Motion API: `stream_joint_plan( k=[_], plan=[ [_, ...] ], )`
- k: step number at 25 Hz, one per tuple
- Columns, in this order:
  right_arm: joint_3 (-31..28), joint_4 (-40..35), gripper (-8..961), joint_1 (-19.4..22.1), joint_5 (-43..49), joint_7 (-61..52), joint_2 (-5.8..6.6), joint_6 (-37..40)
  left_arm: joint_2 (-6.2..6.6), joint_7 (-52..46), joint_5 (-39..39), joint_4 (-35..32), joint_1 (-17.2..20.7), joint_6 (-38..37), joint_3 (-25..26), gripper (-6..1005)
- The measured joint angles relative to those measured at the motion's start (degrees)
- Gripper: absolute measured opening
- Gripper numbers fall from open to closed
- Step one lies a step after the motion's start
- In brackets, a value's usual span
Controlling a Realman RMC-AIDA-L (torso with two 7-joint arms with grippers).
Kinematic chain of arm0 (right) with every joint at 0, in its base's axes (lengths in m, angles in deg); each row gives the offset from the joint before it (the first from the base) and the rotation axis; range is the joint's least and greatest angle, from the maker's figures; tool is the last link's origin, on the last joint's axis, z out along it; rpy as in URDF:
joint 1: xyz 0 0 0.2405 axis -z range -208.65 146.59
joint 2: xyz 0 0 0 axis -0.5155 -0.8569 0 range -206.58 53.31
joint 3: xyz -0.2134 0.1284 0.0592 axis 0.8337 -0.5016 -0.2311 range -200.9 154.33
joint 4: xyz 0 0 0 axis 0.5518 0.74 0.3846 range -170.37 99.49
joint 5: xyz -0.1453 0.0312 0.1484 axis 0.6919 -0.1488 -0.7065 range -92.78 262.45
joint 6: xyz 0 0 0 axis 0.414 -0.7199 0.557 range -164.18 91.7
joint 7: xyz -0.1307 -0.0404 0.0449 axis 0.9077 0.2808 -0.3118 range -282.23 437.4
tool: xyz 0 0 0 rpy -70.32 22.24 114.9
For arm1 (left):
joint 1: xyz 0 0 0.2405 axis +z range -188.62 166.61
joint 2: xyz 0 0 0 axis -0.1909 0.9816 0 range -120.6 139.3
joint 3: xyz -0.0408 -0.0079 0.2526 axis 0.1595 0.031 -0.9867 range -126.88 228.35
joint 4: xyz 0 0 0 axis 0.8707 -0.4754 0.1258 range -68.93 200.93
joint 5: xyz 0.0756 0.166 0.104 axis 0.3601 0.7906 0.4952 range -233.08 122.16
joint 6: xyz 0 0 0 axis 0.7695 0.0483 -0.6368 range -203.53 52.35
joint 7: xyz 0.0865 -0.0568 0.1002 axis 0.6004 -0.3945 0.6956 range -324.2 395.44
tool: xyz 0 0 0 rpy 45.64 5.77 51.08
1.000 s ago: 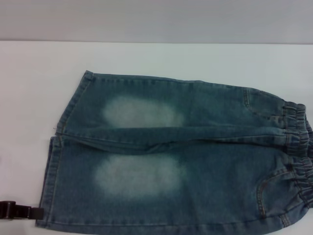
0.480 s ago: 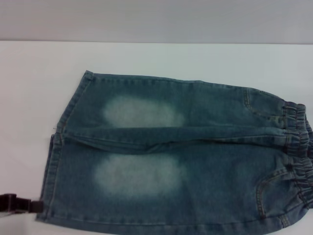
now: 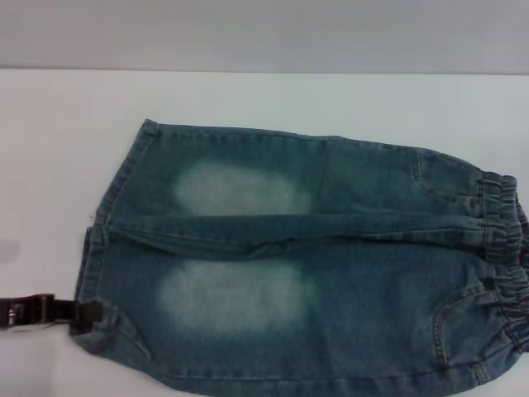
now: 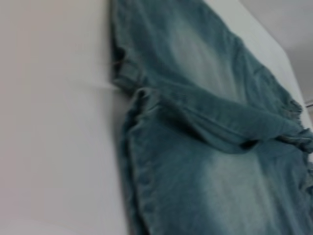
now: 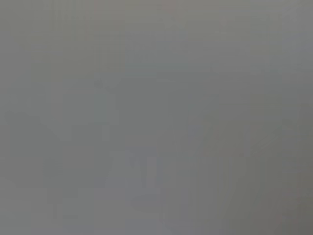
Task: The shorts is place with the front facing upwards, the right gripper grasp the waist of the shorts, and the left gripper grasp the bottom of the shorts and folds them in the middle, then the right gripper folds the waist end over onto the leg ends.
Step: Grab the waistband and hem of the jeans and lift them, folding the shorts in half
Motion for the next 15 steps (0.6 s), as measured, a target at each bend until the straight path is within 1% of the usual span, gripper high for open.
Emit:
stream_joint_plan(
  k=[3,4,6,7,8,11,13,15],
  plan=[
    [0.19,-0.86,676,-0.01,9.05,-9.47,2.19,-2.06,-0.20,0.09,-0.48,-0.55,-0.65,-0.12,0.01,21],
    [0.41,-1.39,676,-0.01,15.02,-15.25,3.40,-2.77,-0.29,0.10,-0.95,-0.66,-1.00,-0.29,0.02,21],
    [0.72,-2.51,676,-0.02,25.89,-25.54,5.37,-3.11,-0.36,0.22,-1.78,-0.68,-1.15,-0.63,0.03,21],
    [0.77,-3.17,676,-0.03,31.65,-30.82,6.36,-2.50,-0.36,0.22,-1.78,-0.68,-1.15,-0.63,0.03,21],
    [0.78,-3.90,676,-0.07,37.22,-35.57,7.31,-1.57,-0.36,0.81,-3.52,-0.68,-1.24,-1.41,0.03,21],
    [0.50,-6.31,676,-0.09,52.81,-46.78,10.09,4.03,-0.29,1.34,-4.75,-0.66,-1.25,-1.69,0.02,20],
    [0.28,-7.77,676,-0.18,61.58,-53.06,11.99,10.38,-0.25,1.53,-5.83,-0.43,-1.24,-1.68,0.03,20],
    [0.21,-8.61,676,-0.61,68.36,-57.72,13.80,18.05,-0.26,1.57,-6.64,-0.21,-1.17,-1.64,0.02,19]
  ],
)
